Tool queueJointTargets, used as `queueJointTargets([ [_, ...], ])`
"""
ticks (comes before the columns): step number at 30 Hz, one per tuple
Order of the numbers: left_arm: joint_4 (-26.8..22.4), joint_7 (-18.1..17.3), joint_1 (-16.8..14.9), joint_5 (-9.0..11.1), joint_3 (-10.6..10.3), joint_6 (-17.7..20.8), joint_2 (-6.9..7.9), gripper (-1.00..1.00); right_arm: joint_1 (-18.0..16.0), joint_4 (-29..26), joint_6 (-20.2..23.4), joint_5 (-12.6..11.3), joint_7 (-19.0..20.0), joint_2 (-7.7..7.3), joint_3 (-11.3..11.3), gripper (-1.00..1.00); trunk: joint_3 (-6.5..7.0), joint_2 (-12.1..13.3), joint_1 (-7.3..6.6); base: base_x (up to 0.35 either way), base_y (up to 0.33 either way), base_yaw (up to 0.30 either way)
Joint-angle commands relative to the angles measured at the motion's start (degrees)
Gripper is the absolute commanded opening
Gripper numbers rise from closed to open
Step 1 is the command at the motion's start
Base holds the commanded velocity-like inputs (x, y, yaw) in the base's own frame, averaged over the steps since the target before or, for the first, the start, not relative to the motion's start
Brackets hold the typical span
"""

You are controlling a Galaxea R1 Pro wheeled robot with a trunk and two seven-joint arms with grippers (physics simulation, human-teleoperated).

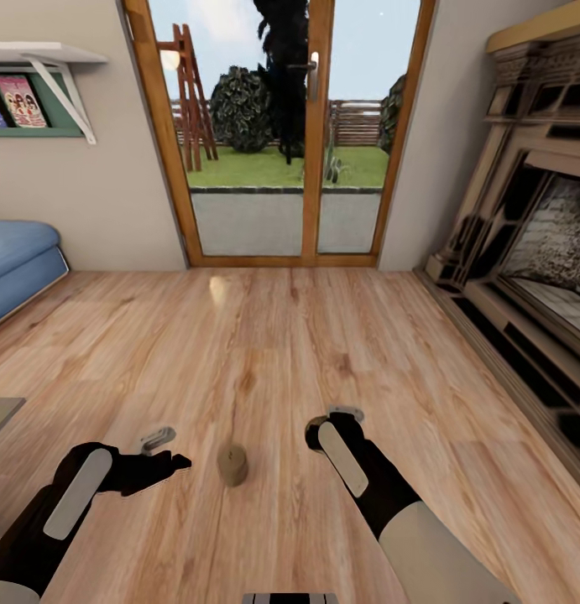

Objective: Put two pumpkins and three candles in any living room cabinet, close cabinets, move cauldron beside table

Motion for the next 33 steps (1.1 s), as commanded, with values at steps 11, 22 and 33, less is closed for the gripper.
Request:
queueJointTargets([
  [11, 0.0, 0.0, 0.0, 0.0, 0.0, 0.0, 0.01, 1.0, 0.0, 0.0, -0.1, 0.2, 0.1, 0.0, 0.0, -1.0, 0.0, 0.0, 0.0, 0.331, -0.02, 0.0],
  [22, 0.0, 0.0, 0.0, 0.0, 0.0, 0.0, -0.06, 1.0, 0.0, 0.0, -0.1, 0.2, 0.2, 0.0, 0.0, -1.0, 0.0, 0.0, 0.0, 0.202, -0.16, 0.0],
  [33, 0.1, 0.0, 0.0, -0.2, 0.2, -0.2, -0.21, 1.0, 0.0, 0.0, -1.2, 0.3, 0.2, 0.0, 0.0, -1.0, -1.24, -0.9, 0.54, 0.006, -0.006, 0.0],
])
